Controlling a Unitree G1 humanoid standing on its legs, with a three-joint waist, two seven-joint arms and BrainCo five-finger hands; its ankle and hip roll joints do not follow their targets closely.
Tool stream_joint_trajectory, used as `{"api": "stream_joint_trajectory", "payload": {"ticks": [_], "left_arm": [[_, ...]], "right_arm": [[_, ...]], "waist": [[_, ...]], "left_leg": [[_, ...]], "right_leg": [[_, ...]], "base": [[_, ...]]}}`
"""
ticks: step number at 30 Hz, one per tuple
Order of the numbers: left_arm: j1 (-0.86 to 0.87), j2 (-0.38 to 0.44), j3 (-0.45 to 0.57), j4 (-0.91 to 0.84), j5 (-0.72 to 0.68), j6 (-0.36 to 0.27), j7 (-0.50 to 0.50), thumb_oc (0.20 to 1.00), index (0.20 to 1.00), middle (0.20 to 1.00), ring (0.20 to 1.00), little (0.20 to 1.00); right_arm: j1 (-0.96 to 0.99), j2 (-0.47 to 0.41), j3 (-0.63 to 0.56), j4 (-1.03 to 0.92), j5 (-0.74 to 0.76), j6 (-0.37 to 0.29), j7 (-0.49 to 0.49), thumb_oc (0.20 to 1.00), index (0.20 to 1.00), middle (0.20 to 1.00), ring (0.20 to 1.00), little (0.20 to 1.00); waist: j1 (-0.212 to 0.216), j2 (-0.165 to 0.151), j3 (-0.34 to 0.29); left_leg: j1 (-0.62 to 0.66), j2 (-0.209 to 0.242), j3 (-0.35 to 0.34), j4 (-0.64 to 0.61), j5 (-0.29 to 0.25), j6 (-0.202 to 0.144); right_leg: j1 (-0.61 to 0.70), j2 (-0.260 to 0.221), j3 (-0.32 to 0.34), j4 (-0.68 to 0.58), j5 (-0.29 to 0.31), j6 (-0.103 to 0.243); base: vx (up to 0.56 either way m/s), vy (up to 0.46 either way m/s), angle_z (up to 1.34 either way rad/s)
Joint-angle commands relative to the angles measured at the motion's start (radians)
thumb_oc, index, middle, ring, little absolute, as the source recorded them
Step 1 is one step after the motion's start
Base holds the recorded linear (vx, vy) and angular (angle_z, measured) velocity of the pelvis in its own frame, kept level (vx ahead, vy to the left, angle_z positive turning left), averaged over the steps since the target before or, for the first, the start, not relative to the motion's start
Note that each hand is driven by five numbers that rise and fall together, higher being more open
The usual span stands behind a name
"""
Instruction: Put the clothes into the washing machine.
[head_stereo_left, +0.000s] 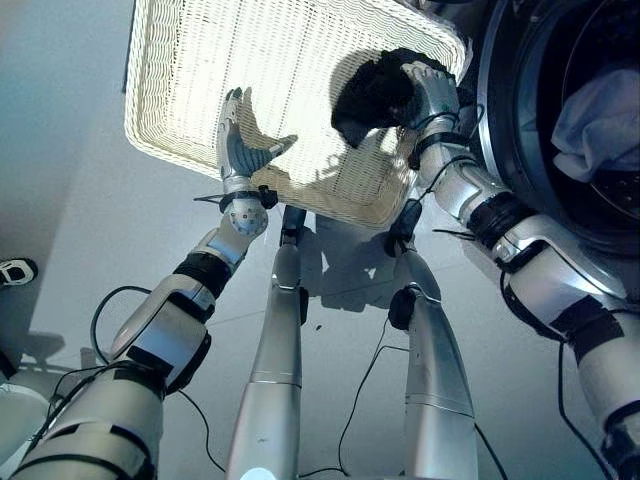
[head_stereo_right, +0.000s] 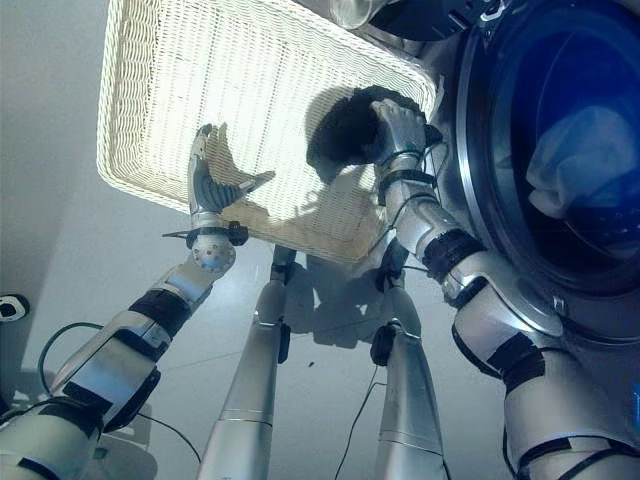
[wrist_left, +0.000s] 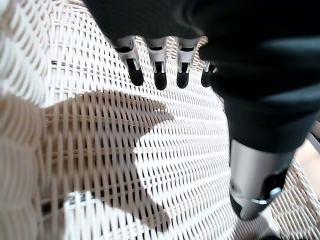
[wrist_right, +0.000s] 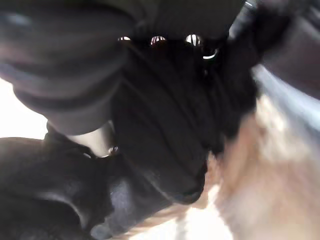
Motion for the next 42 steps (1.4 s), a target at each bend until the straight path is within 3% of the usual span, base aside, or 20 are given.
{"api": "stream_joint_trajectory", "payload": {"ticks": [1,5,6,10,12,16,19,25,30,34,38,39,42], "left_arm": [[0.002,-0.039,0.088,-0.006,0.002,-0.045,0.029,1.0,1.0,1.0,1.0,1.0],[0.024,-0.032,0.108,-0.027,0.008,-0.033,0.044,1.0,1.0,1.0,1.0,1.0],[0.033,-0.025,0.112,-0.037,0.001,-0.027,0.053,1.0,1.0,1.0,1.0,1.0],[0.044,-0.01,0.12,-0.039,-0.006,-0.032,0.056,1.0,1.0,1.0,1.0,1.0],[0.057,-0.001,0.125,-0.044,-0.008,-0.034,0.065,1.0,1.0,1.0,1.0,1.0],[0.075,0.014,0.133,-0.043,-0.011,-0.047,0.07,1.0,1.0,1.0,1.0,1.0],[0.095,0.033,0.143,-0.042,-0.016,-0.064,0.073,1.0,1.0,1.0,1.0,1.0],[0.1,0.058,0.153,-0.03,-0.027,-0.079,0.063,1.0,1.0,1.0,1.0,1.0],[0.092,0.072,0.153,0.006,-0.04,-0.107,0.043,1.0,1.0,1.0,1.0,1.0],[0.083,0.07,0.147,0.039,-0.049,-0.127,0.032,1.0,1.0,1.0,1.0,1.0],[0.069,0.065,0.133,0.066,-0.058,-0.141,0.029,1.0,1.0,1.0,1.0,1.0],[0.066,0.066,0.127,0.069,-0.063,-0.143,0.026,1.0,1.0,1.0,1.0,1.0],[0.064,0.067,0.117,0.066,-0.065,-0.138,0.022,1.0,1.0,1.0,1.0,1.0]], "right_arm": [[0.05,-0.007,-0.045,-0.044,0.289,-0.123,-0.02,0.2,0.2,0.2,0.2,0.2],[0.124,-0.014,-0.128,-0.138,0.453,-0.207,0.032,0.2,0.2,0.2,0.2,0.2],[0.164,-0.031,-0.169,-0.187,0.508,-0.258,0.054,0.2,0.2,0.2,0.2,0.2],[0.216,-0.051,-0.232,-0.231,0.574,-0.332,0.081,0.2,0.2,0.2,0.2,0.2],[0.255,-0.066,-0.283,-0.258,0.636,-0.407,0.095,0.2,0.2,0.2,0.2,0.2],[0.294,-0.084,-0.351,-0.291,0.723,-0.478,0.134,0.2,0.2,0.2,0.2,0.2],[0.341,-0.093,-0.426,-0.339,0.843,-0.567,0.182,0.2,0.2,0.2,0.2,0.2],[0.391,-0.095,-0.51,-0.37,1.014,-0.646,0.272,0.2,0.2,0.2,0.2,0.2],[0.408,-0.086,-0.553,-0.316,1.199,-0.655,0.384,0.2,0.2,0.2,0.2,0.2],[0.394,-0.073,-0.564,-0.215,1.344,-0.615,0.417,0.2,0.2,0.2,0.2,0.2],[0.363,-0.079,-0.555,-0.069,1.427,-0.558,0.385,0.2,0.2,0.2,0.2,0.2],[0.345,-0.093,-0.552,-0.006,1.375,-0.493,0.319,0.2,0.2,0.2,0.2,0.2],[0.297,-0.138,-0.539,0.086,1.363,-0.41,0.247,0.2,0.2,0.2,0.2,0.2]], "waist": [[-0.054,0.091,0.001],[-0.072,0.082,0.001],[-0.083,0.076,0.001],[-0.097,0.068,0.001],[-0.107,0.062,0.001],[-0.116,0.057,0.001],[-0.128,0.051,0.001],[-0.14,0.043,0.001],[-0.143,0.04,0.001],[-0.141,0.044,0.001],[-0.134,0.05,0.001],[-0.13,0.054,0.001],[-0.122,0.059,0.001]], "left_leg": [[0.004,-0.131,0.09,-0.052,0.032,0.116],[0.004,-0.12,0.101,-0.049,0.027,0.112],[0.003,-0.114,0.107,-0.047,0.027,0.111],[0.007,-0.107,0.113,-0.047,0.023,0.109],[0.006,-0.101,0.114,-0.044,0.019,0.107],[0.011,-0.096,0.114,-0.045,0.014,0.105],[0.014,-0.091,0.116,-0.046,0.007,0.104],[0.02,-0.084,0.12,-0.045,-0.003,0.101],[0.029,-0.079,0.121,-0.048,-0.009,0.098],[0.039,-0.078,0.122,-0.053,-0.011,0.096],[0.045,-0.078,0.123,-0.058,-0.01,0.094],[0.044,-0.078,0.122,-0.057,-0.009,0.095],[0.044,-0.081,0.115,-0.049,-0.01,0.096]], "right_leg": [[0.02,0.091,-0.074,-0.012,0.016,0.088],[0.015,0.094,-0.066,-0.006,0.009,0.086],[0.013,0.096,-0.062,0.002,0.007,0.087],[0.015,0.097,-0.058,0.003,0.004,0.089],[0.012,0.098,-0.054,0.009,0.002,0.091],[0.015,0.101,-0.047,0.011,-0.001,0.093],[0.018,0.106,-0.039,0.01,-0.005,0.096],[0.027,0.106,-0.035,0.009,-0.012,0.101],[0.038,0.105,-0.033,0.004,-0.015,0.102],[0.049,0.105,-0.032,-0.003,-0.016,0.101],[0.057,0.104,-0.034,-0.008,-0.018,0.099],[0.058,0.104,-0.035,-0.008,-0.017,0.098],[0.059,0.105,-0.032,-0.008,-0.013,0.095]], "base": [[0.0,0.062,0.0],[0.0,0.053,-0.02],[-0.01,0.045,-0.02],[-0.01,0.03,-0.05],[-0.01,0.027,-0.04],[-0.01,0.013,-0.07],[0.0,0.007,-0.08],[0.0,-0.002,-0.02],[-0.01,-0.009,-0.06],[0.0,0.0,-0.03],[0.0,0.0,0.0],[0.0,0.0,0.0],[0.0,0.0,0.0]]}}
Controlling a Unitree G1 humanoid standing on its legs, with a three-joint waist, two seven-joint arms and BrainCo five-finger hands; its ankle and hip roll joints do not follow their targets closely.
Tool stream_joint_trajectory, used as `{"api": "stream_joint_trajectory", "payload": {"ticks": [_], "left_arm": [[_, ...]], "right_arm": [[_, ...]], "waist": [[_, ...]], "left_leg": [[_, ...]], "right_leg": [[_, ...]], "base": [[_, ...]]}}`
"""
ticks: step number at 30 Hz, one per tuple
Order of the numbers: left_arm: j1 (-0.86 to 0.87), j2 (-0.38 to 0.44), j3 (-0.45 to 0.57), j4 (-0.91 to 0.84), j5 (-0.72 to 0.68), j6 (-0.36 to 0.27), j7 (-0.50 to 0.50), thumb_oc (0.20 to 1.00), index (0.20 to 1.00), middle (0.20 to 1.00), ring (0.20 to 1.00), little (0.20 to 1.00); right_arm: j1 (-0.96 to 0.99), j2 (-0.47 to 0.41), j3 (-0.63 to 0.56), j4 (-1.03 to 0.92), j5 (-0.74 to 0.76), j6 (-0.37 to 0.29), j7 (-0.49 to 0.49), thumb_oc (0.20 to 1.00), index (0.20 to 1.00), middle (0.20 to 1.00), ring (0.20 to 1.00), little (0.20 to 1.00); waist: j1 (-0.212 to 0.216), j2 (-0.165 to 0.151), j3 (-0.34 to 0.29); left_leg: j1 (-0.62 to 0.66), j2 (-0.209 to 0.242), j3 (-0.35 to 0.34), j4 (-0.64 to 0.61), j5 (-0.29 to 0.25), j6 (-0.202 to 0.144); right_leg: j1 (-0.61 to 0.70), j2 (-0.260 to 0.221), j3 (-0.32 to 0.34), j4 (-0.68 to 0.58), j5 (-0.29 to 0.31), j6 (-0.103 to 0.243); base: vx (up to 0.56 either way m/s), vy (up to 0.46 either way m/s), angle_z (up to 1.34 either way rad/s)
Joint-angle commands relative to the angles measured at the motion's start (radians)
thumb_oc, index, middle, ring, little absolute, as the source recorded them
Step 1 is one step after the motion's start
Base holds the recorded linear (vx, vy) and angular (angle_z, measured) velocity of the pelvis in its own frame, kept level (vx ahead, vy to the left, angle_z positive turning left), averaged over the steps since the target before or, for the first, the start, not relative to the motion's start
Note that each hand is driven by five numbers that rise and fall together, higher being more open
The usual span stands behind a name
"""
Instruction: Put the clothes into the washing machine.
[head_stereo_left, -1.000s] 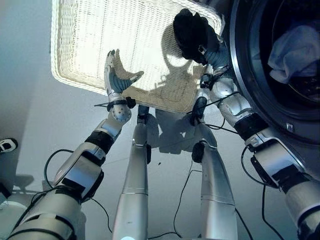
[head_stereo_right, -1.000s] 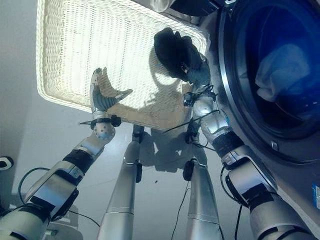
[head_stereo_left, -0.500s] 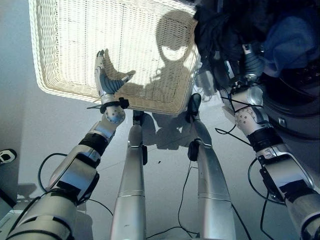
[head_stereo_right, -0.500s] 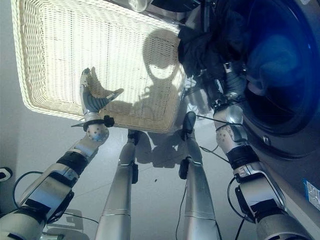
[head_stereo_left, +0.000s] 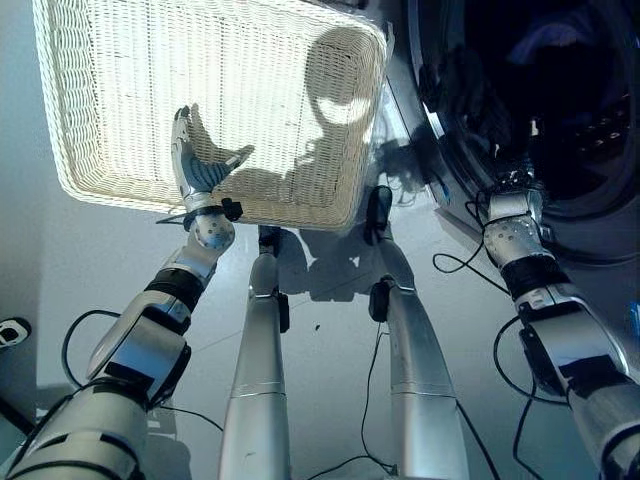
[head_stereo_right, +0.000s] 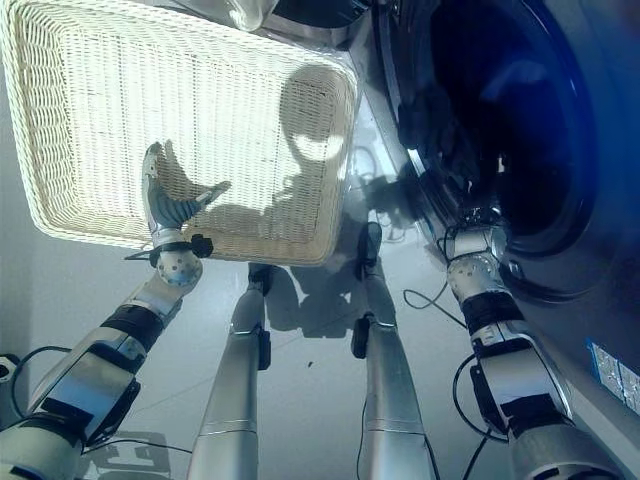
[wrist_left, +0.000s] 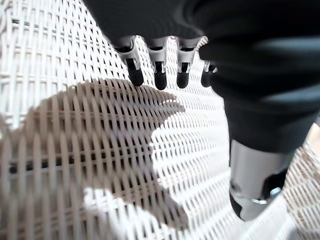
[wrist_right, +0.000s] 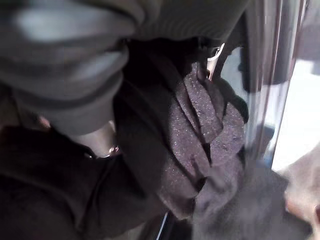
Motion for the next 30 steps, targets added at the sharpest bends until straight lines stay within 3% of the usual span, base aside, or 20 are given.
{"api": "stream_joint_trajectory", "payload": {"ticks": [1,2,3,4,7,9,11,12,13,14,15,19,21,24,28,30], "left_arm": [[-0.023,-0.008,0.029,-0.012,-0.017,-0.036,0.004,1.0,1.0,1.0,1.0,1.0],[-0.015,-0.003,0.021,-0.019,-0.016,-0.036,0.007,1.0,1.0,1.0,1.0,1.0],[0.015,0.009,0.01,-0.034,-0.009,-0.048,0.019,1.0,1.0,1.0,1.0,1.0],[0.026,0.012,0.009,-0.039,-0.006,-0.052,0.023,1.0,1.0,1.0,1.0,1.0],[0.094,0.049,0.012,-0.098,-0.002,-0.06,0.039,1.0,1.0,1.0,1.0,1.0],[0.129,0.082,0.026,-0.129,-0.009,-0.055,0.027,1.0,1.0,1.0,1.0,1.0],[0.134,0.093,0.032,-0.132,-0.013,-0.055,0.016,1.0,1.0,1.0,1.0,1.0],[0.133,0.103,0.036,-0.129,-0.019,-0.055,0.003,1.0,1.0,1.0,1.0,1.0],[0.128,0.109,0.041,-0.12,-0.029,-0.059,-0.011,1.0,1.0,1.0,1.0,1.0],[0.127,0.11,0.041,-0.118,-0.031,-0.059,-0.014,1.0,1.0,1.0,1.0,1.0],[0.119,0.112,0.043,-0.107,-0.034,-0.062,-0.028,1.0,1.0,1.0,1.0,1.0],[0.104,0.118,0.033,-0.085,-0.046,-0.075,-0.047,1.0,1.0,1.0,1.0,1.0],[0.092,0.124,0.028,-0.073,-0.058,-0.077,-0.063,1.0,1.0,1.0,1.0,1.0],[0.077,0.123,0.013,-0.067,-0.069,-0.071,-0.077,1.0,1.0,1.0,1.0,1.0],[0.064,0.118,-0.006,-0.086,-0.069,-0.049,-0.079,1.0,1.0,1.0,1.0,1.0],[0.051,0.116,-0.016,-0.097,-0.073,-0.033,-0.083,1.0,1.0,1.0,1.0,1.0]], "right_arm": [[-0.017,-0.138,0.0,0.055,-0.023,0.078,-0.117,0.2,0.2,0.2,0.2,0.2],[-0.055,-0.177,0.006,0.087,-0.027,0.08,-0.143,0.2,0.2,0.2,0.2,0.2],[-0.118,-0.24,0.02,0.107,-0.034,0.036,-0.228,0.2,0.2,0.2,0.2,0.2],[-0.134,-0.254,0.024,0.113,-0.033,0.019,-0.244,0.2,0.2,0.2,0.2,0.2],[-0.2,-0.343,0.044,0.087,-0.096,-0.136,-0.379,0.2,0.2,0.2,0.2,0.2],[-0.22,-0.404,0.05,0.002,-0.188,-0.215,-0.533,0.2,0.2,0.2,0.2,0.2],[-0.222,-0.425,0.044,-0.016,-0.214,-0.23,-0.575,0.2,0.2,0.2,0.2,0.2],[-0.222,-0.446,0.038,-0.031,-0.243,-0.239,-0.624,0.278,0.278,0.278,0.278,0.278],[-0.219,-0.465,0.028,-0.036,-0.279,-0.239,-0.661,0.555,0.555,0.555,0.555,0.555],[-0.218,-0.467,0.026,-0.037,-0.283,-0.237,-0.665,0.639,0.639,0.639,0.639,0.639],[-0.221,-0.475,0.022,-0.026,-0.296,-0.221,-0.682,1.0,1.0,1.0,1.0,1.0],[-0.225,-0.492,0.028,0.032,-0.287,-0.167,-0.66,1.0,1.0,1.0,1.0,1.0],[-0.223,-0.497,0.039,0.08,-0.29,-0.098,-0.63,1.0,1.0,1.0,1.0,1.0],[-0.218,-0.498,0.084,0.151,-0.404,0.056,-0.624,1.0,1.0,1.0,1.0,1.0],[-0.242,-0.497,0.237,0.191,-0.79,0.393,-0.602,1.0,1.0,1.0,1.0,1.0],[-0.272,-0.488,0.304,0.194,-0.839,0.457,-0.596,1.0,1.0,1.0,1.0,1.0]], "waist": [[0.012,0.062,0.0],[0.016,0.062,0.0],[0.022,0.057,0.0],[0.023,0.056,0.0],[0.028,0.041,0.0],[0.022,0.019,0.0],[0.02,0.013,0.0],[0.017,0.003,0.0],[0.014,-0.003,0.0],[0.014,-0.004,0.0],[0.012,-0.006,0.0],[0.016,-0.005,0.0],[0.019,-0.001,0.0],[0.025,0.006,0.0],[0.034,0.012,0.0],[0.038,0.016,0.0]], "left_leg": [[0.024,-0.101,0.044,-0.069,0.038,0.087],[0.022,-0.099,0.04,-0.061,0.033,0.086],[0.02,-0.097,0.031,-0.05,0.023,0.087],[0.019,-0.096,0.029,-0.047,0.02,0.087],[0.023,-0.093,0.019,-0.048,0.012,0.088],[0.035,-0.09,0.016,-0.052,0.009,0.09],[0.04,-0.088,0.015,-0.052,0.008,0.091],[0.044,-0.088,0.012,-0.051,0.005,0.094],[0.046,-0.089,0.011,-0.046,0.002,0.097],[0.047,-0.089,0.011,-0.046,0.002,0.098],[0.049,-0.091,0.009,-0.042,-0.001,0.1],[0.052,-0.096,0.006,-0.04,0.0,0.104],[0.054,-0.101,0.004,-0.04,0.001,0.104],[0.052,-0.109,0.001,-0.038,0.003,0.108],[0.043,-0.119,-0.001,-0.034,0.006,0.117],[0.037,-0.119,0.0,-0.032,0.008,0.119]], "right_leg": [[0.044,0.071,-0.092,0.051,-0.035,0.104],[0.045,0.07,-0.092,0.053,-0.035,0.104],[0.05,0.069,-0.092,0.053,-0.036,0.105],[0.051,0.07,-0.092,0.053,-0.037,0.106],[0.065,0.074,-0.101,0.046,-0.034,0.109],[0.086,0.084,-0.103,0.033,-0.03,0.109],[0.092,0.087,-0.103,0.033,-0.032,0.109],[0.098,0.09,-0.103,0.035,-0.035,0.107],[0.102,0.092,-0.103,0.04,-0.04,0.105],[0.102,0.093,-0.103,0.041,-0.041,0.105],[0.104,0.094,-0.101,0.044,-0.044,0.103],[0.109,0.094,-0.101,0.045,-0.049,0.101],[0.111,0.092,-0.101,0.043,-0.049,0.1],[0.109,0.09,-0.1,0.04,-0.046,0.098],[0.1,0.093,-0.1,0.038,-0.041,0.095],[0.097,0.092,-0.104,0.039,-0.044,0.093]], "base": [[0.01,-0.031,0.0],[0.01,-0.06,-0.01],[0.01,-0.058,-0.01],[0.0,-0.063,-0.01],[-0.02,-0.056,0.0],[-0.02,-0.039,0.02],[-0.01,-0.025,-0.02],[0.0,-0.016,-0.04],[0.01,-0.007,-0.03],[0.0,0.0,0.0],[0.02,0.012,-0.04],[0.0,0.002,-0.01],[0.0,0.0,0.0],[0.0,-0.002,0.01],[0.0,-0.01,0.01],[0.0,-0.018,0.01]]}}
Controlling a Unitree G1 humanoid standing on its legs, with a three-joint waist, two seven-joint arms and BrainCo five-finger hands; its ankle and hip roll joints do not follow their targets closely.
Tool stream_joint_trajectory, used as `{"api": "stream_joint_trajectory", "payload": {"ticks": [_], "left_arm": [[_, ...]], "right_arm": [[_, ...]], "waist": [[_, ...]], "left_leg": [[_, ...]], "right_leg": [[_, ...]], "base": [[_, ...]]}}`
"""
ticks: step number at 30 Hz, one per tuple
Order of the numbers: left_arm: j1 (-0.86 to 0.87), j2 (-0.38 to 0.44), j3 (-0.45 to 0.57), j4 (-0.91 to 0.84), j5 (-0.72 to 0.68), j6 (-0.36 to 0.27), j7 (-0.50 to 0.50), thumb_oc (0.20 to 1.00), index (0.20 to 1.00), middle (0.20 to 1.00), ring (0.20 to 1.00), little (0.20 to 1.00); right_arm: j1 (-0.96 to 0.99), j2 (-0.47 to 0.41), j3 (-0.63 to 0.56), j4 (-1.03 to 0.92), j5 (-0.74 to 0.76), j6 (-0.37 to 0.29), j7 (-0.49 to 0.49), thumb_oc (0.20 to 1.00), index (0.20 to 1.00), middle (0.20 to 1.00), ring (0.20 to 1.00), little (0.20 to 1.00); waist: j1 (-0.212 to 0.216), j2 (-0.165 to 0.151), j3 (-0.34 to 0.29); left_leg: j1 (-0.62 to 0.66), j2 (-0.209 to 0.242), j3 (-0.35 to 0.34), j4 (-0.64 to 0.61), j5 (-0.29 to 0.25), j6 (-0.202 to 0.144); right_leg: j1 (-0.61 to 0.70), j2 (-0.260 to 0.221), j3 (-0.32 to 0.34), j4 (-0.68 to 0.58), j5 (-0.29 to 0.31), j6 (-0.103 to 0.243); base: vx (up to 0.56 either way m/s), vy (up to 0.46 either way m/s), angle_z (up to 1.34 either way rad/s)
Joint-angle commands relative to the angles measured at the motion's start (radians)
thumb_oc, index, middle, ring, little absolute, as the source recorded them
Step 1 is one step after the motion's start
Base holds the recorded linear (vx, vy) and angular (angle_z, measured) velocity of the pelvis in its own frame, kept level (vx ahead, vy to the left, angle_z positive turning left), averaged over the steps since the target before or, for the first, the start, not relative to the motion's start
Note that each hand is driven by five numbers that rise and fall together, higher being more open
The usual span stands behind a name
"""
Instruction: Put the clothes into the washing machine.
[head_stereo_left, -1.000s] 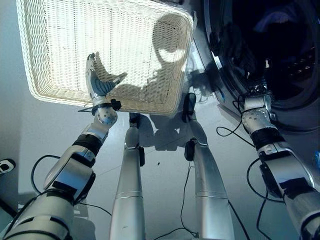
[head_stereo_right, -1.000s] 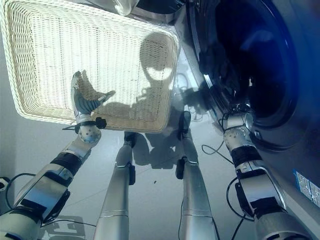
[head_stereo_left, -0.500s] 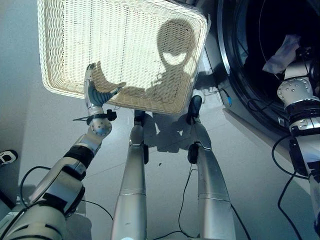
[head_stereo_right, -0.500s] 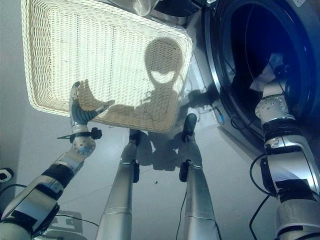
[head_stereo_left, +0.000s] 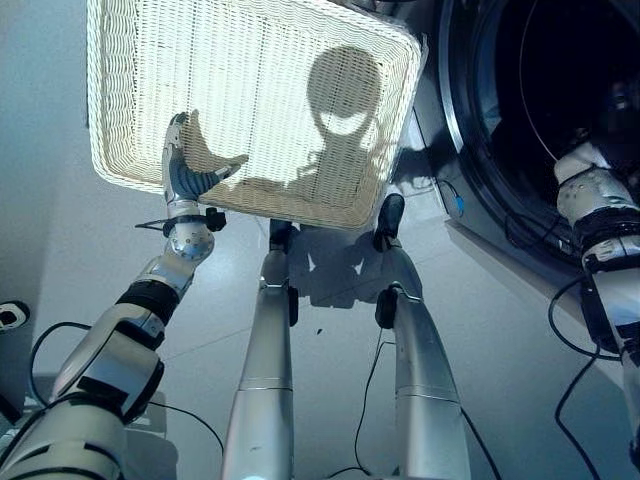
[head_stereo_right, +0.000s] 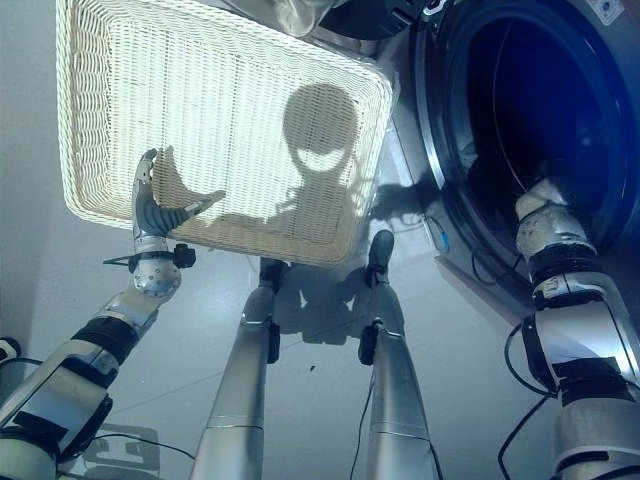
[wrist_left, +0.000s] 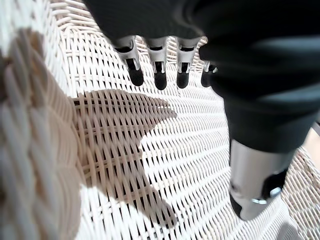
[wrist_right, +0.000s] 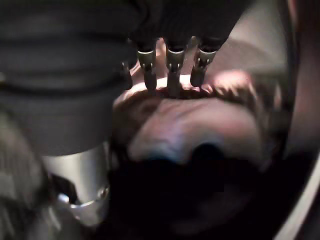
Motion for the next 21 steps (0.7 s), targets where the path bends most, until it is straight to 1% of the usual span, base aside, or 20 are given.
{"api": "stream_joint_trajectory", "payload": {"ticks": [1,2,3,4,5,8,9,10,11,12,13,15,17,18,19,20,21], "left_arm": [[-0.034,0.001,0.027,-0.015,-0.026,-0.006,0.003,1.0,1.0,1.0,1.0,1.0],[-0.039,0.0,0.023,-0.015,-0.027,-0.006,0.002,1.0,1.0,1.0,1.0,1.0],[-0.041,0.0,0.023,-0.015,-0.027,-0.007,0.002,1.0,1.0,1.0,1.0,1.0],[-0.048,-0.004,0.018,-0.016,-0.025,-0.01,0.005,1.0,1.0,1.0,1.0,1.0],[-0.05,-0.005,0.018,-0.017,-0.025,-0.011,0.007,1.0,1.0,1.0,1.0,1.0],[-0.055,-0.012,0.017,-0.02,-0.024,-0.011,0.009,1.0,1.0,1.0,1.0,1.0],[-0.059,-0.021,0.017,-0.022,-0.02,-0.009,0.012,1.0,1.0,1.0,1.0,1.0],[-0.057,-0.029,0.02,-0.024,-0.014,-0.006,0.014,1.0,1.0,1.0,1.0,1.0],[-0.055,-0.032,0.023,-0.024,-0.011,-0.007,0.015,1.0,1.0,1.0,1.0,1.0],[-0.053,-0.037,0.027,-0.023,-0.006,-0.006,0.016,1.0,1.0,1.0,1.0,1.0],[-0.05,-0.041,0.032,-0.025,-0.002,-0.004,0.012,1.0,1.0,1.0,1.0,1.0],[-0.048,-0.052,0.037,-0.026,0.006,0.001,0.013,1.0,1.0,1.0,1.0,1.0],[-0.046,-0.057,0.04,-0.024,0.012,-0.001,0.014,1.0,1.0,1.0,1.0,1.0],[-0.046,-0.057,0.04,-0.024,0.012,-0.001,0.014,1.0,1.0,1.0,1.0,1.0],[-0.044,-0.065,0.045,-0.024,0.017,0.002,0.01,1.0,1.0,1.0,1.0,1.0],[-0.024,-0.09,0.048,-0.034,0.042,0.019,0.012,1.0,1.0,1.0,1.0,1.0],[-0.008,-0.101,0.052,-0.038,0.048,0.023,0.014,1.0,1.0,1.0,1.0,1.0]], "right_arm": [[-0.082,-0.199,0.099,0.004,-0.199,0.14,0.003,1.0,1.0,1.0,1.0,1.0],[-0.092,-0.193,0.114,0.003,-0.244,0.16,-0.007,1.0,1.0,1.0,1.0,1.0],[-0.096,-0.19,0.12,0.002,-0.26,0.164,-0.013,1.0,1.0,1.0,1.0,1.0],[-0.11,-0.174,0.156,-0.026,-0.368,0.2,-0.052,1.0,1.0,1.0,1.0,1.0],[-0.117,-0.17,0.178,-0.051,-0.427,0.22,-0.068,1.0,1.0,1.0,1.0,1.0],[-0.127,-0.158,0.216,-0.111,-0.508,0.244,-0.116,1.0,1.0,1.0,1.0,1.0],[-0.116,-0.14,0.233,-0.184,-0.578,0.26,-0.148,1.0,1.0,1.0,1.0,1.0],[-0.099,-0.131,0.237,-0.222,-0.642,0.257,-0.152,1.0,1.0,1.0,1.0,1.0],[-0.085,-0.126,0.241,-0.255,-0.668,0.256,-0.161,1.0,1.0,1.0,1.0,1.0],[-0.067,-0.12,0.235,-0.282,-0.692,0.246,-0.165,1.0,1.0,1.0,1.0,1.0],[-0.043,-0.111,0.227,-0.315,-0.748,0.232,-0.154,1.0,1.0,1.0,1.0,1.0],[0.002,-0.094,0.218,-0.375,-0.789,0.213,-0.156,1.0,1.0,1.0,1.0,1.0],[0.028,-0.082,0.208,-0.404,-0.84,0.213,-0.143,1.0,1.0,1.0,1.0,1.0],[0.028,-0.082,0.208,-0.404,-0.84,0.213,-0.143,1.0,1.0,1.0,1.0,1.0],[0.056,-0.073,0.208,-0.441,-0.885,0.207,-0.128,1.0,1.0,1.0,1.0,1.0],[0.145,-0.042,0.186,-0.545,-0.963,0.197,-0.107,1.0,1.0,1.0,1.0,1.0],[0.189,-0.025,0.167,-0.58,-0.985,0.189,-0.091,1.0,1.0,1.0,1.0,1.0]], "waist": [[-0.005,0.028,-0.006],[-0.004,0.03,-0.006],[-0.004,0.031,-0.006],[-0.002,0.034,-0.006],[-0.002,0.035,-0.006],[-0.004,0.039,-0.006],[-0.008,0.041,-0.006],[-0.012,0.041,-0.006],[-0.014,0.041,-0.006],[-0.017,0.04,-0.006],[-0.02,0.04,-0.006],[-0.028,0.04,-0.006],[-0.031,0.039,-0.006],[-0.031,0.039,-0.006],[-0.035,0.038,-0.006],[-0.044,0.036,-0.006],[-0.049,0.035,-0.006]], "left_leg": [[0.072,-0.105,0.018,-0.134,0.045,0.096],[0.069,-0.106,0.018,-0.133,0.044,0.096],[0.068,-0.106,0.018,-0.133,0.044,0.096],[0.064,-0.107,0.02,-0.136,0.044,0.098],[0.062,-0.108,0.022,-0.14,0.044,0.099],[0.058,-0.108,0.027,-0.144,0.045,0.099],[0.055,-0.107,0.031,-0.149,0.045,0.1],[0.054,-0.107,0.034,-0.149,0.043,0.101],[0.053,-0.107,0.037,-0.149,0.043,0.101],[0.054,-0.107,0.039,-0.149,0.04,0.101],[0.054,-0.107,0.041,-0.147,0.038,0.101],[0.057,-0.108,0.047,-0.149,0.035,0.102],[0.058,-0.107,0.049,-0.149,0.035,0.102],[0.058,-0.107,0.049,-0.149,0.035,0.102],[0.063,-0.107,0.053,-0.155,0.035,0.102],[0.069,-0.107,0.054,-0.157,0.035,0.104],[0.078,-0.106,0.055,-0.158,0.034,0.104]], "right_leg": [[0.047,0.096,-0.1,0.094,-0.09,0.083],[0.046,0.095,-0.101,0.093,-0.09,0.083],[0.045,0.095,-0.101,0.093,-0.09,0.084],[0.041,0.092,-0.106,0.091,-0.091,0.086],[0.039,0.092,-0.107,0.089,-0.091,0.087],[0.033,0.09,-0.107,0.086,-0.092,0.088],[0.028,0.09,-0.105,0.087,-0.096,0.089],[0.025,0.091,-0.103,0.087,-0.096,0.091],[0.024,0.092,-0.103,0.088,-0.098,0.091],[0.024,0.092,-0.102,0.088,-0.1,0.092],[0.022,0.093,-0.1,0.089,-0.102,0.093],[0.022,0.095,-0.097,0.087,-0.104,0.094],[0.022,0.096,-0.095,0.086,-0.106,0.095],[0.022,0.096,-0.095,0.086,-0.106,0.095],[0.026,0.097,-0.094,0.083,-0.107,0.095],[0.027,0.1,-0.087,0.085,-0.111,0.095],[0.032,0.103,-0.083,0.087,-0.112,0.095]], "base": [[0.0,0.0,0.0],[0.0,0.0,0.0],[0.0,0.0,0.0],[0.0,0.0,0.0],[0.0,0.0,0.0],[0.0,0.0,0.0],[0.0,0.0,0.0],[0.0,0.0,0.0],[0.0,0.0,0.0],[0.0,0.0,0.0],[0.0,0.0,0.0],[0.0,0.0,0.0],[0.0,0.0,0.0],[0.0,0.0,0.0],[-0.02,0.04,0.0],[-0.02,0.047,-0.01],[-0.02,0.044,-0.01]]}}
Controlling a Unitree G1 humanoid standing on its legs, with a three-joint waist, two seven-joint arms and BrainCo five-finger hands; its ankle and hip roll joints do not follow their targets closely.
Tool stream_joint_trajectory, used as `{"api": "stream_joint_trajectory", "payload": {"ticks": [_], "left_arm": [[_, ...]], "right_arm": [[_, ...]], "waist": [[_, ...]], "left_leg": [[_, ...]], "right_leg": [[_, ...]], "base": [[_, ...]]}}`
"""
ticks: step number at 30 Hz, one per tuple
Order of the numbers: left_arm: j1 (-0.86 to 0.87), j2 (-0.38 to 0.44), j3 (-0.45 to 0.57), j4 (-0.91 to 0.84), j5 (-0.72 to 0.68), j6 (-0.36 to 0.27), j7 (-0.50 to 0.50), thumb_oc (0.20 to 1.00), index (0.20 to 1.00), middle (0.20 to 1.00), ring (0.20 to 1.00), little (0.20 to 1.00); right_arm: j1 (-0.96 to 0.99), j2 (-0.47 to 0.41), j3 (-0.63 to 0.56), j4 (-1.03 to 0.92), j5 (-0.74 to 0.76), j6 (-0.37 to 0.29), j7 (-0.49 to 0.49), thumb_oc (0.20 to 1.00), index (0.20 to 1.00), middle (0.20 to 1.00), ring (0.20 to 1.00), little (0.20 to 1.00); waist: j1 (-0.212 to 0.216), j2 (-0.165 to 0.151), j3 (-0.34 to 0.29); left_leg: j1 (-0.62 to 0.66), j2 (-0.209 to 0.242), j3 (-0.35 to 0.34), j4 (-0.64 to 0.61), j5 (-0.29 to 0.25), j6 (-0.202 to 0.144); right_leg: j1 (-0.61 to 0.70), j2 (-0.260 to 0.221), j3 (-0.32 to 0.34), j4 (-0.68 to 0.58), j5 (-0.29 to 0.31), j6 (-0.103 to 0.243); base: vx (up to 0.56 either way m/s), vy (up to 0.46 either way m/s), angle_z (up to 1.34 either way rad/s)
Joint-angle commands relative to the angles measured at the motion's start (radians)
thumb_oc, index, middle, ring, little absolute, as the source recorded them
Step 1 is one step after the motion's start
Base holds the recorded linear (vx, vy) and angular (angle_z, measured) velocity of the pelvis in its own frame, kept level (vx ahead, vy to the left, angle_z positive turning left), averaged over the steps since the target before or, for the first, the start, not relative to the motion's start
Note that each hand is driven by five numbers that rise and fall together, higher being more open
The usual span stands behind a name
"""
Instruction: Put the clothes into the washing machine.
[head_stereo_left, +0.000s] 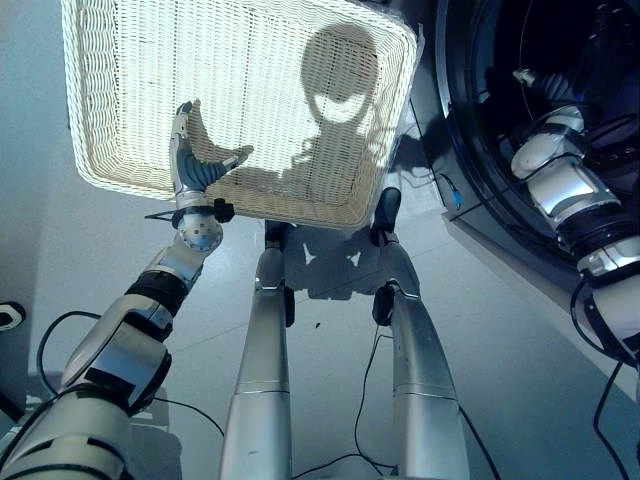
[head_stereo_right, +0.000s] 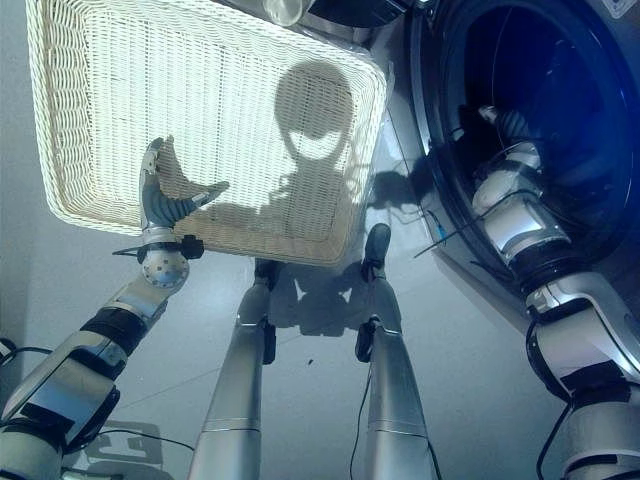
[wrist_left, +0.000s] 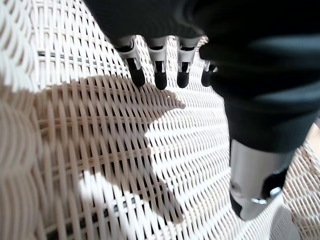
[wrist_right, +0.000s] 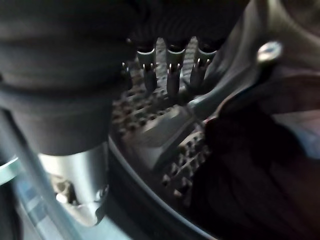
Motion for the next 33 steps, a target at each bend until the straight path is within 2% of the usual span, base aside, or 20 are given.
{"api": "stream_joint_trajectory", "payload": {"ticks": [1,5,11,15,19,21,24,26,30,33], "left_arm": [[0.037,-0.068,0.053,-0.033,0.052,0.006,0.008,1.0,1.0,1.0,1.0,1.0],[0.079,-0.102,0.063,-0.042,0.074,0.022,0.006,1.0,1.0,1.0,1.0,1.0],[0.13,-0.139,0.064,-0.046,0.104,0.037,0.006,1.0,1.0,1.0,1.0,1.0],[0.19,-0.168,0.076,-0.041,0.137,0.04,-0.003,1.0,1.0,1.0,1.0,1.0],[0.238,-0.176,0.073,-0.036,0.14,0.048,-0.017,1.0,1.0,1.0,1.0,1.0],[0.325,-0.188,0.076,-0.014,0.163,0.041,-0.048,1.0,1.0,1.0,1.0,1.0],[0.371,-0.191,0.082,-0.001,0.175,0.03,-0.07,1.0,1.0,1.0,1.0,1.0],[0.453,-0.193,0.086,0.029,0.169,0.014,-0.127,1.0,1.0,1.0,1.0,1.0],[0.539,-0.192,0.095,0.065,0.154,0.003,-0.209,1.0,1.0,1.0,1.0,1.0],[0.609,-0.193,0.105,0.086,0.14,0.002,-0.267,1.0,1.0,1.0,1.0,1.0]], "right_arm": [[0.11,0.004,0.011,-0.103,-0.156,-0.049,0.027,1.0,1.0,1.0,1.0,1.0],[0.243,0.066,-0.013,-0.166,-0.211,-0.085,0.086,1.0,1.0,1.0,1.0,1.0],[0.381,0.14,-0.015,-0.202,-0.234,-0.143,0.102,1.0,1.0,1.0,1.0,1.0],[0.467,0.2,0.007,-0.211,-0.285,-0.224,0.162,1.0,1.0,1.0,1.0,1.0],[0.518,0.224,0.04,-0.223,-0.28,-0.265,0.214,1.0,1.0,1.0,1.0,1.0],[0.612,0.239,0.059,-0.228,-0.275,-0.348,0.273,1.0,1.0,1.0,1.0,1.0],[0.651,0.236,0.068,-0.226,-0.262,-0.378,0.3,1.0,1.0,1.0,1.0,1.0],[0.729,0.231,0.075,-0.199,-0.222,-0.429,0.333,1.0,1.0,1.0,1.0,1.0],[0.808,0.23,0.06,-0.154,-0.161,-0.457,0.389,1.0,1.0,1.0,1.0,1.0],[0.877,0.25,0.026,-0.096,-0.116,-0.462,0.448,1.0,1.0,1.0,1.0,1.0]], "waist": [[-0.024,0.032,-0.005],[-0.034,0.024,-0.005],[-0.043,0.018,-0.005],[-0.045,0.017,-0.005],[-0.042,0.022,-0.005],[-0.035,0.032,-0.005],[-0.03,0.041,-0.005],[-0.017,0.055,-0.005],[-0.011,0.064,-0.005],[-0.014,0.069,-0.051]], "left_leg": [[0.09,-0.104,0.054,-0.116,0.022,0.103],[0.126,-0.1,0.067,-0.126,0.026,0.107],[0.19,-0.1,0.076,-0.145,0.025,0.112],[0.258,-0.102,0.083,-0.164,0.019,0.117],[0.337,-0.1,0.086,-0.193,0.018,0.118],[0.439,-0.098,0.087,-0.215,0.01,0.116],[0.497,-0.095,0.09,-0.234,0.013,0.113],[0.619,-0.088,0.093,-0.272,0.012,0.108],[0.784,-0.072,0.111,-0.328,0.003,0.097],[0.883,-0.069,0.121,-0.369,-0.002,0.087]], "right_leg": [[0.056,0.111,-0.073,0.102,-0.111,0.079],[0.087,0.116,-0.067,0.1,-0.109,0.081],[0.145,0.119,-0.062,0.084,-0.105,0.082],[0.204,0.117,-0.057,0.062,-0.102,0.084],[0.271,0.114,-0.052,0.036,-0.101,0.085],[0.36,0.104,-0.044,0.013,-0.107,0.086],[0.413,0.093,-0.044,-0.002,-0.111,0.087],[0.537,0.077,-0.043,-0.028,-0.129,0.091],[0.701,0.059,-0.043,-0.069,-0.151,0.097],[0.806,0.047,-0.039,-0.109,-0.162,0.097]], "base": [[0.0,0.0,0.0],[0.0,0.0,0.0],[0.0,0.0,0.0],[-0.01,-0.001,-0.02],[0.0,0.0,0.0],[-0.04,0.019,0.01],[-0.01,0.019,-0.03],[-0.02,0.052,-0.01],[0.01,0.051,0.0],[0.08,0.083,0.03]]}}
